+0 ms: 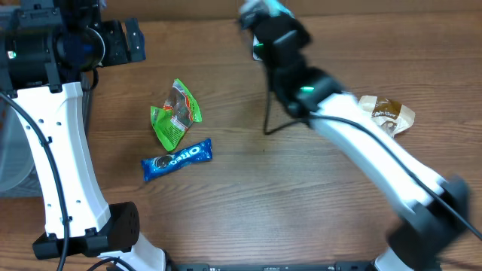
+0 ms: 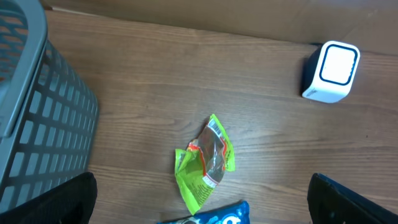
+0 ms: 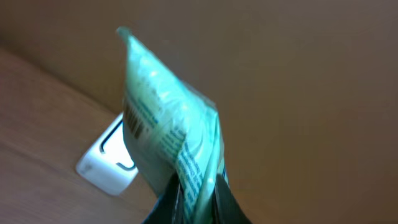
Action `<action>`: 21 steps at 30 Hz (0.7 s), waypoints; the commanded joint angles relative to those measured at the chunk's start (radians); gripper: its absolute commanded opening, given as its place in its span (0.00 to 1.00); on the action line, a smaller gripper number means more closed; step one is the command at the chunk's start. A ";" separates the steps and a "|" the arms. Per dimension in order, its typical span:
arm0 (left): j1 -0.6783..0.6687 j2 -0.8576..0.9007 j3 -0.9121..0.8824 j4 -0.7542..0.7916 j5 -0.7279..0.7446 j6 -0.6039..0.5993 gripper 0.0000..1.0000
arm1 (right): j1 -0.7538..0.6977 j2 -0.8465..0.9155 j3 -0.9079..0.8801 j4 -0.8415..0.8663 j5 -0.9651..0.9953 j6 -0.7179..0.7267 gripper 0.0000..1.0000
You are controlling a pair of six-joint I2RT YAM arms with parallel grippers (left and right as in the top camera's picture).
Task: Scan the item barcode
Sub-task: 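Carry the pale green bag right and drop it by the gold pouch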
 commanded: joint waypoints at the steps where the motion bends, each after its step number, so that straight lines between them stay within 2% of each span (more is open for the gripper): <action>1: 0.000 0.008 0.003 0.001 -0.003 -0.010 1.00 | -0.103 -0.138 0.005 -0.232 -0.089 0.671 0.04; 4: 0.000 0.008 0.003 0.001 -0.003 -0.010 1.00 | -0.257 -0.195 0.005 -0.513 -0.313 0.895 0.04; 6: 0.000 0.008 0.003 0.001 -0.003 -0.010 1.00 | -0.389 -0.187 -0.009 -0.637 -0.423 0.947 0.04; 9: 0.000 0.008 0.003 0.001 -0.003 -0.010 1.00 | -0.536 -0.178 -0.062 -0.678 -0.515 0.960 0.04; 12: 0.000 0.008 0.003 0.001 -0.003 -0.010 1.00 | -0.699 -0.168 -0.172 -0.644 -0.594 0.946 0.04; 14: 0.000 0.008 0.003 0.001 -0.003 -0.010 1.00 | -0.766 -0.149 -0.266 -0.555 -0.662 0.868 0.04; 17: 0.000 0.008 0.003 0.001 -0.003 -0.010 1.00 | -0.793 -0.113 -0.356 -0.447 -0.731 0.798 0.05; 18: 0.000 0.008 0.003 0.001 -0.003 -0.010 1.00 | -0.794 -0.102 -0.378 -0.416 -0.729 0.798 0.07; 20: 0.000 0.008 0.003 0.001 -0.003 -0.010 1.00 | -0.795 -0.063 -0.424 -0.327 -0.726 0.798 0.20; 21: 0.000 0.008 0.003 0.001 -0.003 -0.010 1.00 | -0.795 -0.040 -0.427 -0.302 -0.726 0.798 0.21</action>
